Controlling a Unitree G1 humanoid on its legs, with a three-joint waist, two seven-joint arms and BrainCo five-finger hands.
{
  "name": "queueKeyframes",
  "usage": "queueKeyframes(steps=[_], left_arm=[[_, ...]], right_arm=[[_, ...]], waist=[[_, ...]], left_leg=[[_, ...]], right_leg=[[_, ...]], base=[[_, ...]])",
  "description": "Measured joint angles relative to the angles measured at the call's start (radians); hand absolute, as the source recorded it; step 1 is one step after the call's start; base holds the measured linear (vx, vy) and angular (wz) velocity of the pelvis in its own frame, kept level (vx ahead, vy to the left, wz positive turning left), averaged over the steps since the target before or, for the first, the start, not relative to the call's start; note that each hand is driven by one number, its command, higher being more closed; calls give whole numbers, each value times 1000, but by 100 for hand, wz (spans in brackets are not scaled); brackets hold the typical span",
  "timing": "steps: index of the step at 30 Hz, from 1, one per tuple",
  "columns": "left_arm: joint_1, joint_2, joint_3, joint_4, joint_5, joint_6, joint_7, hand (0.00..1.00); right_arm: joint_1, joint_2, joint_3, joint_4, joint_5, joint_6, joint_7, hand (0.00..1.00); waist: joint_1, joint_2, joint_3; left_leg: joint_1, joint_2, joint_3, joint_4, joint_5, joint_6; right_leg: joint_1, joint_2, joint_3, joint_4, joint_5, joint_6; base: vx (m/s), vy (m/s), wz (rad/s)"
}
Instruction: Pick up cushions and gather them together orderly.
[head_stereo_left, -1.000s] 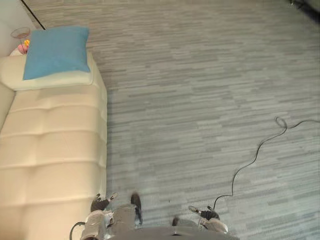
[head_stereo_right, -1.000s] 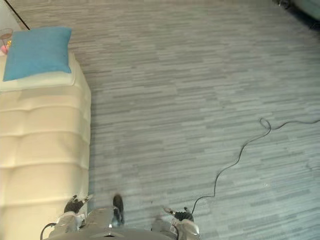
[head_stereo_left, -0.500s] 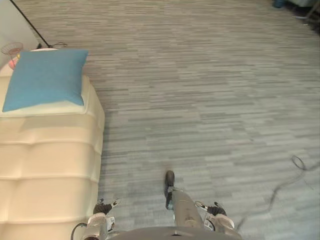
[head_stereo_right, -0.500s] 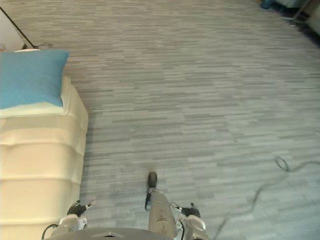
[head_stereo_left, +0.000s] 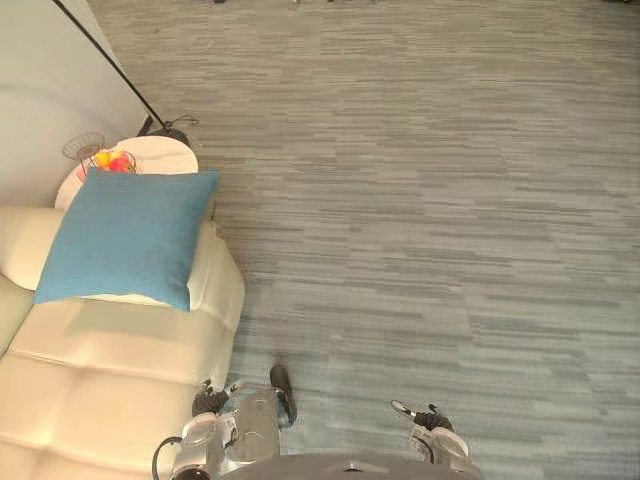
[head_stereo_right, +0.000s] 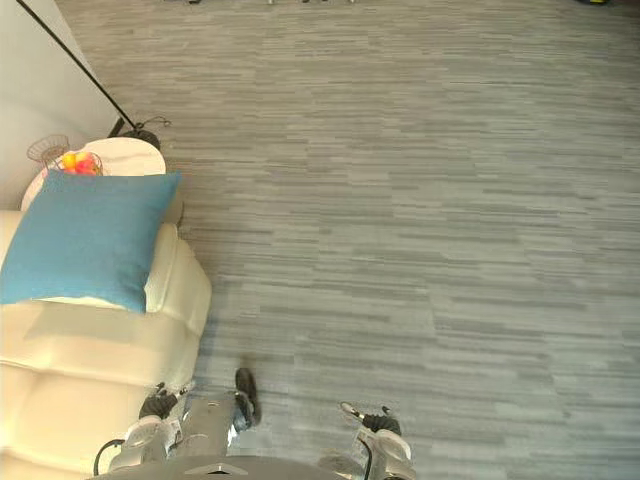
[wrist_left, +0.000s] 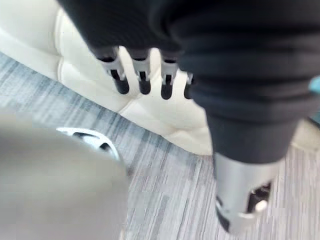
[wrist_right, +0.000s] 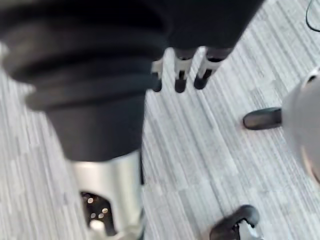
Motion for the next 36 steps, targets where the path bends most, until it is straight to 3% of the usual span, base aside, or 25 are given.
queueKeyframes(steps=[1,2,4,6,7,8,10,12,14,15,16,18,20,21,23,24,26,27,29,31,33,36], left_arm=[[0,10,0,3,0,0,1,0],[0,24,1,10,-4,0,-1,0],[0,34,1,17,-4,0,1,0],[-3,39,-4,46,-4,1,2,0],[-4,59,-24,65,-5,3,1,0],[-3,74,-42,85,-5,9,2,0],[1,74,-41,96,-5,15,6,0],[1,74,-39,111,-5,20,8,0],[0,71,-37,117,-5,21,8,0],[0,67,-25,116,-5,23,8,0],[-1,63,-12,116,-5,24,9,0],[0,44,44,115,-5,24,10,0],[5,29,85,115,-5,24,11,0],[8,9,99,114,-4,25,10,0],[11,-24,106,105,-5,23,9,0],[10,-36,118,89,-5,23,8,0],[8,-46,138,75,-19,22,9,0],[8,-45,140,74,-26,20,9,0],[8,-44,135,69,-36,19,8,0],[3,-34,111,52,-41,19,8,0],[-10,-34,80,50,-37,21,8,0],[-10,-11,47,54,-27,26,8,0]], right_arm=[[0,7,5,8,-4,0,0,0],[-6,13,12,15,-8,0,2,0],[-1,8,21,34,-14,0,4,0],[-7,3,35,49,-48,-2,6,0],[-9,9,43,55,-48,-2,8,0],[-8,0,50,55,-48,-3,10,0],[3,-11,70,55,-50,-3,11,0],[2,-16,70,51,-66,-6,13,0],[3,-13,60,38,-67,-11,13,0],[6,-7,48,29,-65,-12,14,0],[6,-3,37,29,-65,-12,13,0],[10,3,31,28,-63,-10,13,0],[16,7,33,25,-62,-10,14,0],[16,-6,32,18,-66,-10,13,0],[13,-27,33,19,-67,-10,12,0],[11,-32,33,16,-66,-10,11,0],[17,-33,33,8,-65,-9,5,0],[21,-33,33,8,-65,-9,5,0],[34,-25,40,-2,-65,-10,5,0],[46,-10,35,-12,-64,-9,4,0],[41,-8,26,-12,-57,-4,4,0],[34,2,23,-10,-33,-3,4,0]], waist=[[-6,-16,-8],[-11,-33,-16],[-4,-49,-23],[-8,-51,-27],[-21,-61,-24],[-37,-64,-21],[-40,-52,-13],[-44,-51,-11],[-57,-49,-10],[-60,-48,-10],[-59,-47,-9],[-55,-47,-8],[-55,-43,-11],[-48,-18,-23],[-30,17,-36],[-43,22,-40],[-37,27,-37],[-33,27,-37],[-37,22,-40],[-48,4,-48],[-46,7,-49],[-43,-5,-42]], left_leg=[[0,-18,2,-1,-15,7],[1,-38,-1,21,-34,47],[31,-55,0,89,-113,67],[98,-65,-10,96,-183,66],[154,-81,-26,82,-197,65],[234,-102,-55,39,-197,65],[336,-111,-79,-30,-198,66],[434,-114,-132,-115,-198,65],[452,-113,-187,-131,-208,54],[456,-113,-235,-130,-225,43],[458,-112,-259,-125,-237,38],[470,-112,-353,-83,-304,17],[480,-103,-431,-43,-357,-16],[483,-68,-462,-39,-365,-38],[459,-36,-458,-13,-344,-71],[392,-26,-451,105,-328,-99],[306,11,-374,270,-298,-150],[283,34,-320,316,-292,-149],[242,104,-136,330,-221,-104],[242,109,-34,244,-209,-112],[250,87,43,114,-203,-120],[287,51,97,-16,-179,-97]], right_leg=[[0,-16,6,7,5,-8],[-11,-38,23,44,26,-9],[-33,-70,83,194,48,14],[-142,-95,140,522,127,116],[-228,-103,174,762,158,157],[-294,-124,143,938,141,137],[-354,-131,89,1010,94,82],[-437,-88,57,883,7,44],[-479,-45,76,704,-9,39],[-498,-5,138,507,9,32],[-500,15,182,417,34,33],[-490,49,319,195,138,43],[-485,57,323,243,228,41],[-490,69,269,301,178,29],[-494,70,210,341,135,4],[-480,43,143,352,110,-11],[-423,24,74,334,92,-33],[-398,20,47,326,87,-41],[-312,0,-62,295,75,-40],[-272,-34,-157,246,77,-37],[-248,-50,-242,195,93,-14],[-206,-57,-298,139,116,3]], base=[[730,293,9],[478,207,19],[571,261,22],[515,223,20],[543,162,49],[519,133,56],[340,56,46],[322,-12,59],[242,-89,89],[319,-183,106],[268,-181,108],[264,-234,116],[433,-389,124],[426,-359,102],[373,-255,93],[452,-294,115],[338,-226,108],[244,-158,117],[214,-113,138],[131,-35,163],[80,59,152],[35,128,100]])
